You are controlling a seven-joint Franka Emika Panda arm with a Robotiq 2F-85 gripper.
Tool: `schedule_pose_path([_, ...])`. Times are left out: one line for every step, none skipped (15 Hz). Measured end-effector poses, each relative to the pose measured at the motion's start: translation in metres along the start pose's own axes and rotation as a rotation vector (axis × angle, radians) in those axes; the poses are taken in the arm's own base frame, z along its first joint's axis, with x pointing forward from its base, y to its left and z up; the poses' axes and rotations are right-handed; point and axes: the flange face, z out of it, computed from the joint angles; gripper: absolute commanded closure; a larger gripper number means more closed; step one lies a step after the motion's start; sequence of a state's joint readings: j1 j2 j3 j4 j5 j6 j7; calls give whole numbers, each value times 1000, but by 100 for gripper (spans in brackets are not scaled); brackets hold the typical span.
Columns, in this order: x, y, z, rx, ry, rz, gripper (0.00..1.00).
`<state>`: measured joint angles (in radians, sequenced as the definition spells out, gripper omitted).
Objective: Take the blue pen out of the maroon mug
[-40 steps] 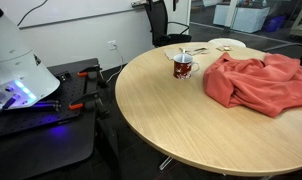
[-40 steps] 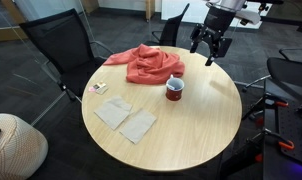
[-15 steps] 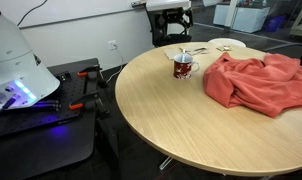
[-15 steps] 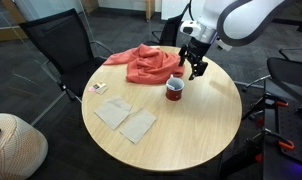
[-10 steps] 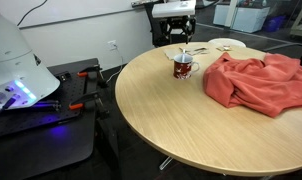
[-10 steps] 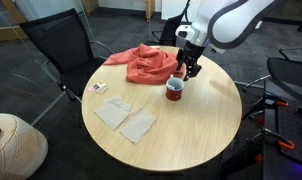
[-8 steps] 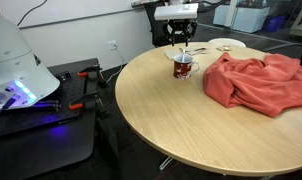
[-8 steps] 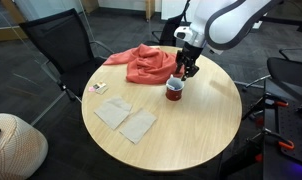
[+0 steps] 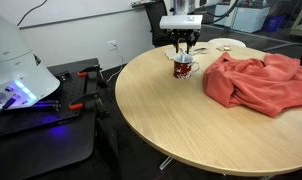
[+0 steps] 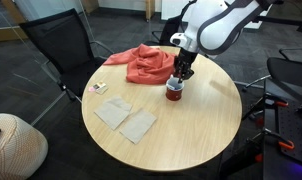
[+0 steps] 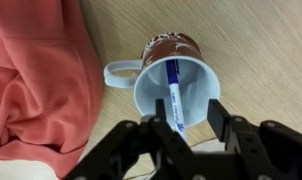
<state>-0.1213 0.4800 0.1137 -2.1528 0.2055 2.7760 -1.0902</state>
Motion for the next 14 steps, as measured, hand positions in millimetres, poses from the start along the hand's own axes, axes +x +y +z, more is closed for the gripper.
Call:
schedule_pose_path([0,1,4,4,-1,-2,59])
schedule_pose_path([1,2,7,8,-1,-2,58])
schedule_pose_path([2,3,10,12,-1,-3,61])
schedule_pose_path([3,4,13,15,-1,-3,61])
schedule_pose_path([4,4,16,19,0,-4,63])
schedule_pose_path([5,5,18,23,1,-4,63])
schedule_pose_path([7,6,21,27,2,-5,65])
schedule_pose_path([8,6,23,30,2,-6,63])
schedule_pose_path([9,7,25,33,3,-6,63])
schedule_pose_path([10,8,26,37,3,-7,63])
schedule_pose_path([11,8,28,40,2,-8,63])
schedule_pose_path([11,9,30,43,-1,-11,64])
schedule_pose_path([11,10,31,46,-4,-13,66])
schedule_pose_path([11,11,33,49,-7,-15,65])
